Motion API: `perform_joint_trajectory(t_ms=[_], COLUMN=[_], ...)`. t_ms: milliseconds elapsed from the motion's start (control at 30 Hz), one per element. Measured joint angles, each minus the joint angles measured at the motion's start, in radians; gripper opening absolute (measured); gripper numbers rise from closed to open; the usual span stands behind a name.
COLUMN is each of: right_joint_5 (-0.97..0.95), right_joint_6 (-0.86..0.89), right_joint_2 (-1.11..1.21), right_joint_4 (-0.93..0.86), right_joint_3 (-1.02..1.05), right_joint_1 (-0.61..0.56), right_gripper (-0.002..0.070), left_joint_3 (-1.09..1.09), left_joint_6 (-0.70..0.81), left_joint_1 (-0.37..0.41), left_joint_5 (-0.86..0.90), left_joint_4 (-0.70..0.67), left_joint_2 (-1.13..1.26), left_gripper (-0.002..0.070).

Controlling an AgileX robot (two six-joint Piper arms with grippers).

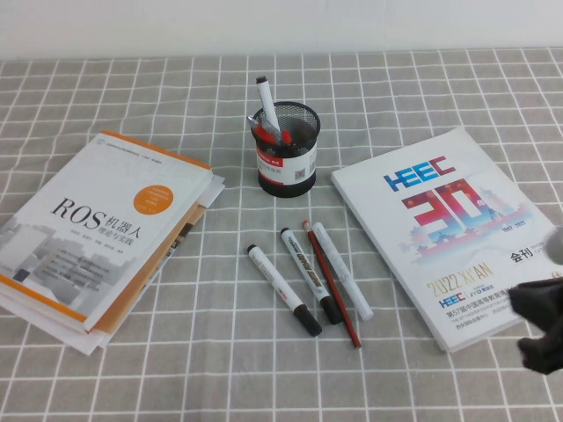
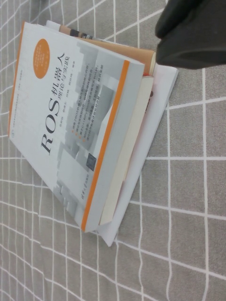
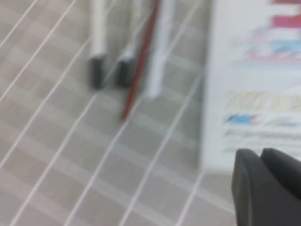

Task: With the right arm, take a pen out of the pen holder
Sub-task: 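Take a marker out of the pen holder and lay it on the table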

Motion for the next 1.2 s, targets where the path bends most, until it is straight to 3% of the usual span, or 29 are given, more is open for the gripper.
perform_joint_trajectory(t_ms=[167, 367, 700, 933, 1200], right_joint_5=[-0.354, -0.510, -0.486, -0.360, -0.209], right_joint_6=[0.000, 0.000, 0.000, 0.000, 0.000], right_joint_2=[-0.126, -0.367, -0.735, -0.914, -0.931], right_joint_4=[0.004, 0.007, 0.008, 0.008, 0.023], right_joint_3=[0.288, 0.525, 0.674, 0.678, 0.679], right_joint_1=[-0.127, -0.280, -0.443, -0.455, -0.455], right_gripper=[-0.0012, -0.0012, -0.0012, -0.0012, -0.0012], left_joint_3=[0.000, 0.000, 0.000, 0.000, 0.000], left_joint_6=[0.000, 0.000, 0.000, 0.000, 0.000], left_joint_1=[0.000, 0.000, 0.000, 0.000, 0.000], left_joint_5=[0.000, 0.000, 0.000, 0.000, 0.000], left_joint_4=[0.000, 0.000, 0.000, 0.000, 0.000], left_joint_2=[0.000, 0.000, 0.000, 0.000, 0.002], left_gripper=[-0.0003, -0.0003, -0.0003, -0.0003, -0.0003])
